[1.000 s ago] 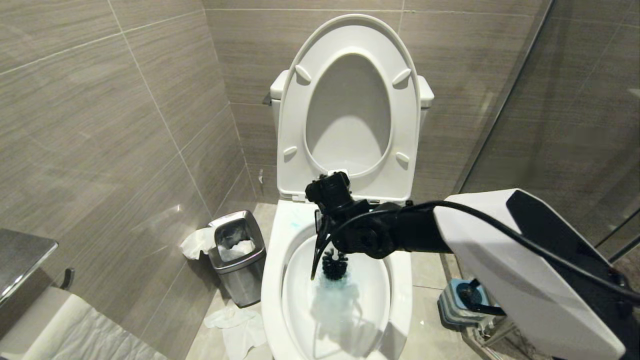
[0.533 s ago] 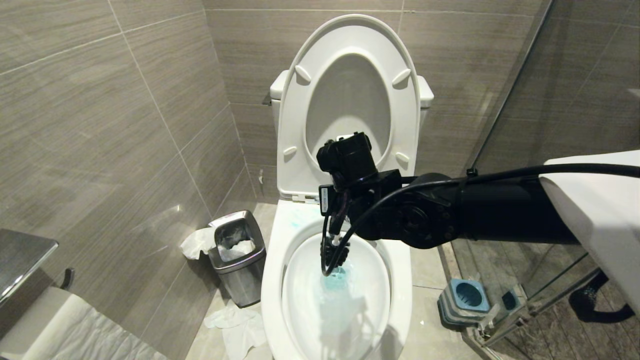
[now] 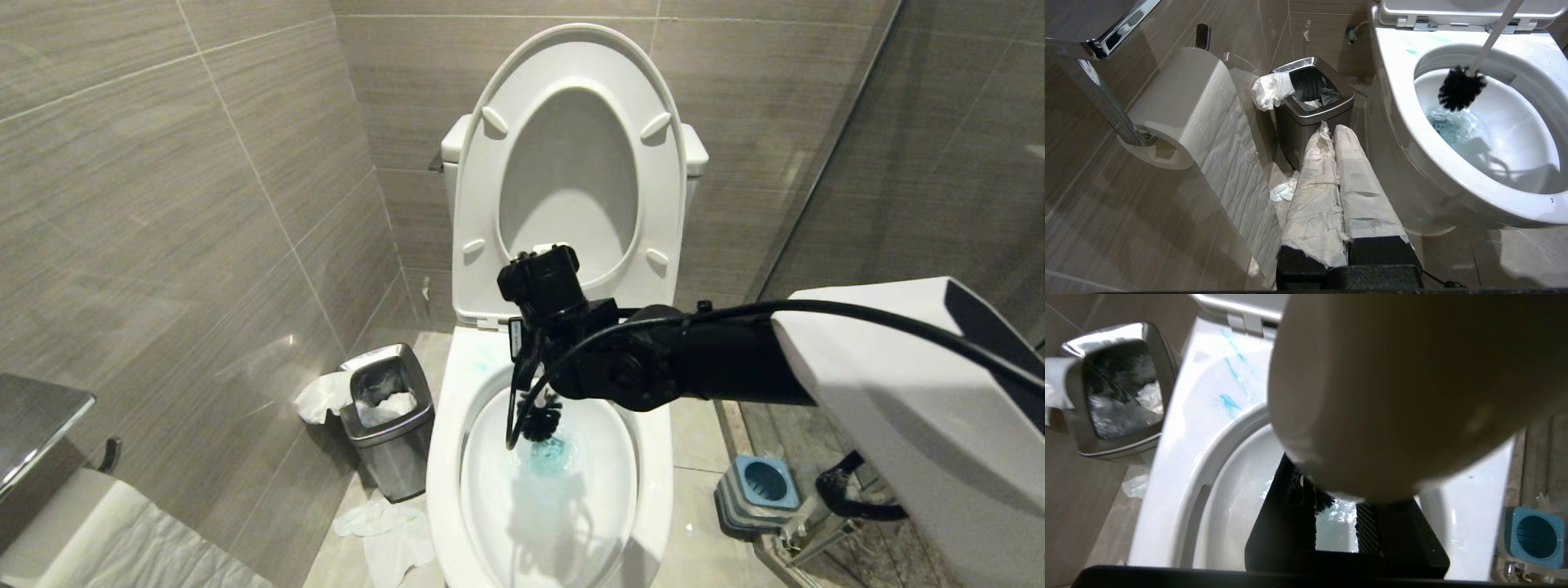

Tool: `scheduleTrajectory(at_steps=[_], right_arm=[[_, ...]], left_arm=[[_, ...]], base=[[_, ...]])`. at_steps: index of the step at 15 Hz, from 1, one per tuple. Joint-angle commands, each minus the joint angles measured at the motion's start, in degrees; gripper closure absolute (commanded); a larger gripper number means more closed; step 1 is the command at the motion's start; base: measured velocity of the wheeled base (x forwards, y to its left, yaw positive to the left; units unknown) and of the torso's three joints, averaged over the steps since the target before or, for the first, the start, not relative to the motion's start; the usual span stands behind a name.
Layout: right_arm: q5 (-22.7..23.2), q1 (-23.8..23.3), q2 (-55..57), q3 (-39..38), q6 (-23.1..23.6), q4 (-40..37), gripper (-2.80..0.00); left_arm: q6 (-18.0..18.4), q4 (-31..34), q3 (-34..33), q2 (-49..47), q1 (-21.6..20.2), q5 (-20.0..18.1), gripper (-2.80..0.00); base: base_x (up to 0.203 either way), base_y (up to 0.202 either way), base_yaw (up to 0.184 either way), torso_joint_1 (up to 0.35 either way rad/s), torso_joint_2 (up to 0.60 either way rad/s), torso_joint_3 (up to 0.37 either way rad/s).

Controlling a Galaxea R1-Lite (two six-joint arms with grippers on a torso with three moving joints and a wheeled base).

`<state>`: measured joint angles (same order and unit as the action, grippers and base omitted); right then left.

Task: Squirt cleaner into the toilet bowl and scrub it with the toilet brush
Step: Scrub the toilet bowl

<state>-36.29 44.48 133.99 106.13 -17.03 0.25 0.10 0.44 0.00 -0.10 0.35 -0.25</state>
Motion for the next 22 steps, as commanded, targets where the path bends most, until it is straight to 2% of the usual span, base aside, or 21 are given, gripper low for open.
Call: scheduleTrajectory(at_steps=[1,3,7,11,14,22], right_arm=[[-0.1,-0.6,8.1,3.7,-0.3,0.2,0.0],[0.0,-1.6,12.1,6.9,-0.2,0.2,0.0],[0.2,-3.0,14.4,7.3,-0.1,0.3,0.0],[0.3,-2.8,10.3,7.2,-0.1,0.0,0.0],[0.1,-1.6,2.0,5.3,0.1,-1.5,0.0],[-0.6,4.2,-28.1,-14.4,-0.1,-3.7,0.0]], left_arm=[[0.0,0.0,-0.1,0.0,0.0,0.0,0.0],[0.0,0.0,-0.1,0.0,0.0,0.0,0.0],[0.0,0.0,-0.1,0.0,0.0,0.0,0.0],[0.0,0.0,-0.1,0.0,0.0,0.0,0.0],[0.0,0.0,-0.1,0.0,0.0,0.0,0.0],[0.0,0.0,-0.1,0.0,0.0,0.0,0.0]], base=[[0.0,0.0,0.0,0.0,0.0,0.0],[0.0,0.0,0.0,0.0,0.0,0.0],[0.0,0.0,0.0,0.0,0.0,0.0],[0.0,0.0,0.0,0.0,0.0,0.0],[0.0,0.0,0.0,0.0,0.0,0.0],[0.0,0.0,0.0,0.0,0.0,0.0]])
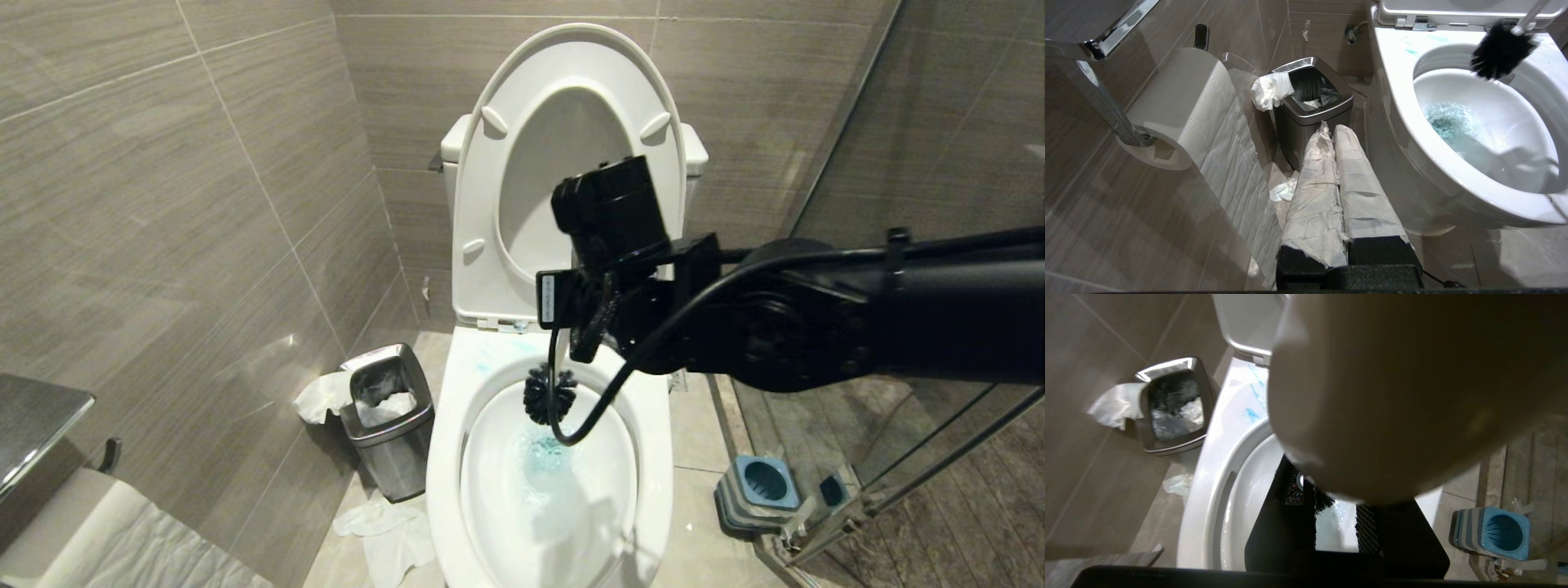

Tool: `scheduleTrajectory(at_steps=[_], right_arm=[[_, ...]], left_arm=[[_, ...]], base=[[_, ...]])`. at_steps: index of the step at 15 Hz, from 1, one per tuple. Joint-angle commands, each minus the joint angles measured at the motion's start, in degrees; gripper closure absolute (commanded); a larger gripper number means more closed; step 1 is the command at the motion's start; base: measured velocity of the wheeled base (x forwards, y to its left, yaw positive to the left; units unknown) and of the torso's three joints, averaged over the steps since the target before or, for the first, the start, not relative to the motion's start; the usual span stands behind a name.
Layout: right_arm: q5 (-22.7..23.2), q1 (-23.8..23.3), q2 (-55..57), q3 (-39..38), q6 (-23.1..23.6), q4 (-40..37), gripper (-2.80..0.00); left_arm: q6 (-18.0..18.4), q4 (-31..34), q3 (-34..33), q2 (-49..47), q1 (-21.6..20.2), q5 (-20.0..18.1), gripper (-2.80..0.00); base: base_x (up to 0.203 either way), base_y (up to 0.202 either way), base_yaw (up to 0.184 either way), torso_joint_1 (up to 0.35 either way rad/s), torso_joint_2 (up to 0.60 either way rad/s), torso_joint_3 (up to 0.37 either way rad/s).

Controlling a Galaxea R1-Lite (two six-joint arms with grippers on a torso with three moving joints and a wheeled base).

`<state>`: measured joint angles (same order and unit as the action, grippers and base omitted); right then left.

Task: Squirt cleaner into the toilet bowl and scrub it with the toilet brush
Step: Scrub the toilet bowl, then put the toilet brush back

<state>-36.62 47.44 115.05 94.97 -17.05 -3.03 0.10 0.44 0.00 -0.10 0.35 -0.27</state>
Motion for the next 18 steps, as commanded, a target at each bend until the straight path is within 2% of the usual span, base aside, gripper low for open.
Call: scheduleTrajectory(at_steps=[1,3,15,18], right_arm=[[-0.4,1.7,-11.5,-4.5,0.0,-1.5,0.0],[-0.5,2.0,-13.4,-5.2,0.0,-3.6,0.0],[-0.1,2.0,-11.0,-5.5,-0.3,-3.3,0.0],[0.0,2.0,-9.9,-7.7,-1.3,-3.1,0.0]], left_arm=[[0.0,0.0,-0.1,0.0,0.0,0.0,0.0],[0.0,0.0,-0.1,0.0,0.0,0.0,0.0],[0.0,0.0,-0.1,0.0,0.0,0.0,0.0],[0.0,0.0,-0.1,0.0,0.0,0.0,0.0]], base=[[0.0,0.0,0.0,0.0,0.0,0.0],[0.0,0.0,0.0,0.0,0.0,0.0],[0.0,0.0,0.0,0.0,0.0,0.0],[0.0,0.0,0.0,0.0,0.0,0.0]])
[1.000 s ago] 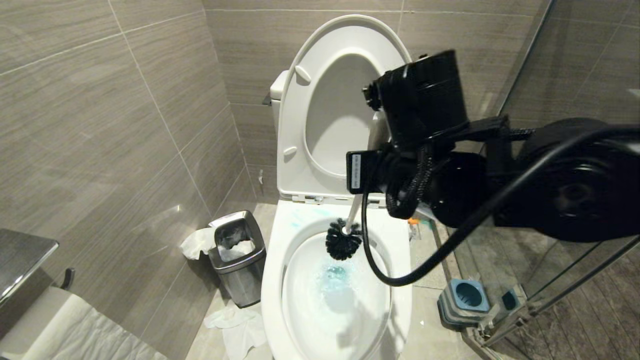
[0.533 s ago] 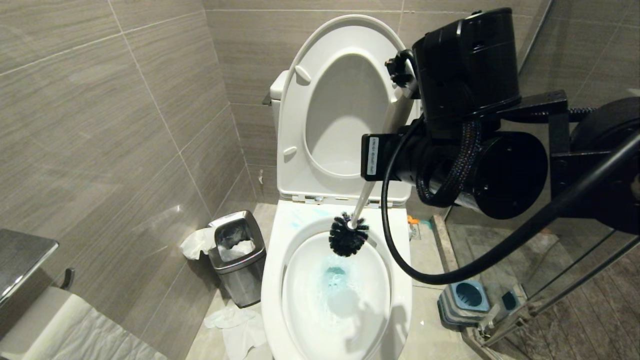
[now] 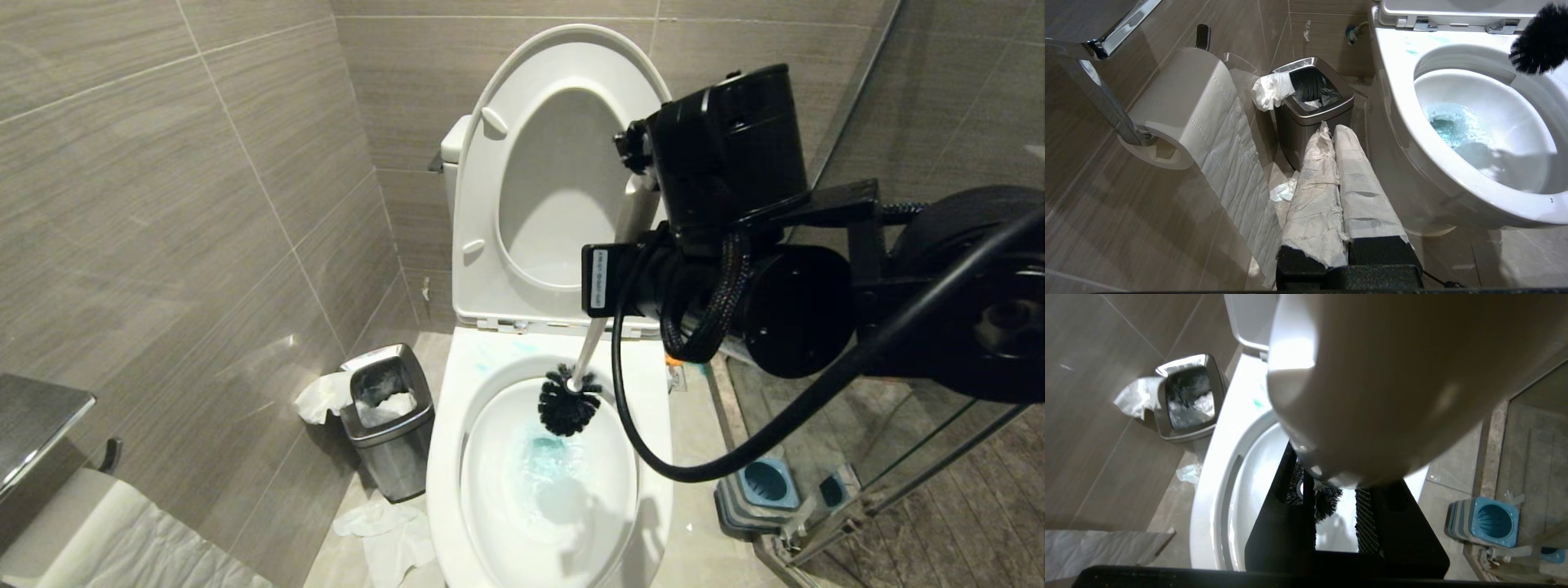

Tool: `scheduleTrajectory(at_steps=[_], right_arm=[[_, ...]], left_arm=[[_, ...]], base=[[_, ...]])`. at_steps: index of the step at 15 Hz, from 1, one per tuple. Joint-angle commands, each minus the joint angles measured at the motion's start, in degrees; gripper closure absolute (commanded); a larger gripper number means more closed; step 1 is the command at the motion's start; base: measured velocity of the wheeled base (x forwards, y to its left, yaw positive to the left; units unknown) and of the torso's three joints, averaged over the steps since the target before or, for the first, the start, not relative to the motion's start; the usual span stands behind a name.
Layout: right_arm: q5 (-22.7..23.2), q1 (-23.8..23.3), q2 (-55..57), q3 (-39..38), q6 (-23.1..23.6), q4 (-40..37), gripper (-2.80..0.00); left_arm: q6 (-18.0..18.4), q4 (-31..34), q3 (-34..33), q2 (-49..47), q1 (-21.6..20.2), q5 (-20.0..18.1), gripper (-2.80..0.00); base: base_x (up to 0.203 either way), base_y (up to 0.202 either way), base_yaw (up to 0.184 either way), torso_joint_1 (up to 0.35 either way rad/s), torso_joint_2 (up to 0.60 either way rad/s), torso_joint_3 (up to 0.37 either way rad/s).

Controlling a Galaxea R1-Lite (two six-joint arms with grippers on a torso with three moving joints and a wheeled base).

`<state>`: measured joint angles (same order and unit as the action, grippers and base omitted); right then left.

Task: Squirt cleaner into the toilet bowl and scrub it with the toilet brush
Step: Put the toilet brush back

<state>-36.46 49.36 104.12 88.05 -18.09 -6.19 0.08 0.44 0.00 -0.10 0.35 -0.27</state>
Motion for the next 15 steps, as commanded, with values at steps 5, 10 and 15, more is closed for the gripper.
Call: scheduleTrajectory(at_steps=[5,10,15], right_arm=[[0.3,-0.2,0.6,-0.6,0.3,-0.5,0.0],[-2.5,-7.2,-2.2,0.1,3.3,-5.8,0.0],[0.1,-20.2,-4.8,0.6,4.2,-7.1,0.0]], left_arm=[[0.0,0.0,-0.1,0.0,0.0,0.0,0.0],[0.0,0.0,-0.1,0.0,0.0,0.0,0.0],[0.0,0.0,-0.1,0.0,0.0,0.0,0.0]], base=[[0.0,0.0,0.0,0.0,0.0,0.0],[0.0,0.0,0.0,0.0,0.0,0.0],[0.0,0.0,0.0,0.0,0.0,0.0]])
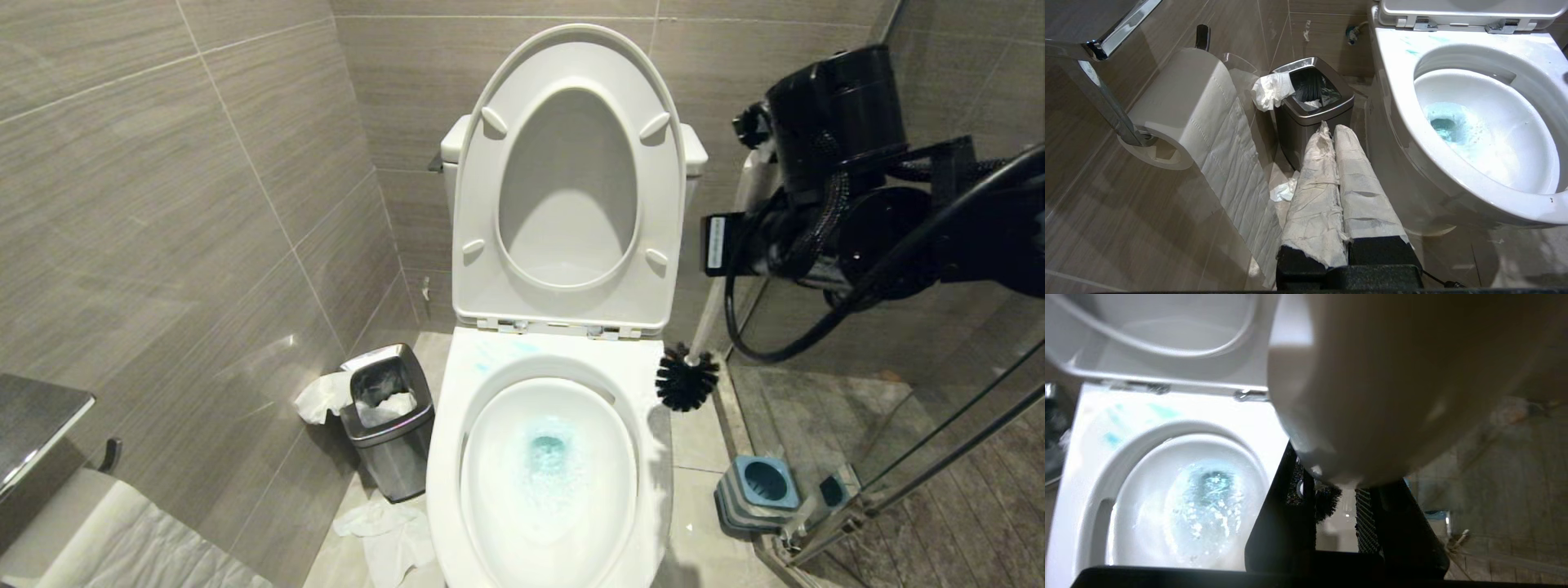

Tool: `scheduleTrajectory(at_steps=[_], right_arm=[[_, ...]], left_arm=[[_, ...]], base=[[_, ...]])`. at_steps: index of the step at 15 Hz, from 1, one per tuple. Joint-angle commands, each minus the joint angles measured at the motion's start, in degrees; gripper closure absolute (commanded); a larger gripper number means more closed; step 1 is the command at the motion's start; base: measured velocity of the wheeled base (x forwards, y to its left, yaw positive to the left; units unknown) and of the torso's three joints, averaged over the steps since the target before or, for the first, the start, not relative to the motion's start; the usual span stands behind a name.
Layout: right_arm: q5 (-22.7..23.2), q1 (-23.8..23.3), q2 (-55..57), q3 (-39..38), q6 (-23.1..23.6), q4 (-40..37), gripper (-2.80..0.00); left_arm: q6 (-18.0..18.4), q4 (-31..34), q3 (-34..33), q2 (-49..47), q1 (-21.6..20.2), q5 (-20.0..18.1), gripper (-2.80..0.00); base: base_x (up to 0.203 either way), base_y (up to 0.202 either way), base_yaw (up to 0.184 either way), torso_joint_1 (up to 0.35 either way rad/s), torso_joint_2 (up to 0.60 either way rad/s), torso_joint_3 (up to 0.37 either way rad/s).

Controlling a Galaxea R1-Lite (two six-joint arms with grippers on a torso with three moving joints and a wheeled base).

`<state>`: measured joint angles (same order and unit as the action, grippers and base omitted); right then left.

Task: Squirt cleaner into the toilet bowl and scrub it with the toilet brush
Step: Put the toilet brush back

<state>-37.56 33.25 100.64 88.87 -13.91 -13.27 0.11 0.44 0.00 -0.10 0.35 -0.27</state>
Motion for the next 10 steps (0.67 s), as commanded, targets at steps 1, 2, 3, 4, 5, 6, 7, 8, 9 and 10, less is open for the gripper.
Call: scheduleTrajectory(at_steps=[1,2,3,4,5,6,7,8,9,10], right_arm=[[4.0,-7.0,-2.0,-0.7,0.3,0.1,0.0],[6.6,-9.8,-2.6,-1.7,0.6,0.5,0.0],[8.6,-12.4,-3.1,-2.9,0.9,1.3,0.0],[10.7,-14.9,-3.4,-4.9,2.0,3.1,0.0],[12.4,-17.0,-3.5,-7.8,3.6,6.7,0.0],[13.6,-18.7,-3.5,-10.9,5.1,11.3,0.0],[14.7,-20.1,-3.3,-14.6,6.5,16.0,0.0],[15.9,-21.5,-3.0,-18.6,7.5,20.2,0.0],[16.9,-22.8,-2.6,-22.4,7.9,23.6,0.0],[17.9,-24.5,-1.9,-26.3,8.1,27.1,0.0]], left_arm=[[0.0,0.0,-0.1,0.0,0.0,0.0,0.0],[0.0,0.0,-0.1,0.0,0.0,0.0,0.0],[0.0,0.0,-0.1,0.0,0.0,0.0,0.0],[0.0,0.0,-0.1,0.0,0.0,0.0,0.0],[0.0,0.0,-0.1,0.0,0.0,0.0,0.0],[0.0,0.0,-0.1,0.0,0.0,0.0,0.0],[0.0,0.0,-0.1,0.0,0.0,0.0,0.0],[0.0,0.0,-0.1,0.0,0.0,0.0,0.0],[0.0,0.0,-0.1,0.0,0.0,0.0,0.0],[0.0,0.0,-0.1,0.0,0.0,0.0,0.0]], base=[[0.0,0.0,0.0,0.0,0.0,0.0],[0.0,0.0,0.0,0.0,0.0,0.0],[0.0,0.0,0.0,0.0,0.0,0.0],[0.0,0.0,0.0,0.0,0.0,0.0],[0.0,0.0,0.0,0.0,0.0,0.0],[0.0,0.0,0.0,0.0,0.0,0.0],[0.0,0.0,0.0,0.0,0.0,0.0],[0.0,0.0,0.0,0.0,0.0,0.0],[0.0,0.0,0.0,0.0,0.0,0.0],[0.0,0.0,0.0,0.0,0.0,0.0]])
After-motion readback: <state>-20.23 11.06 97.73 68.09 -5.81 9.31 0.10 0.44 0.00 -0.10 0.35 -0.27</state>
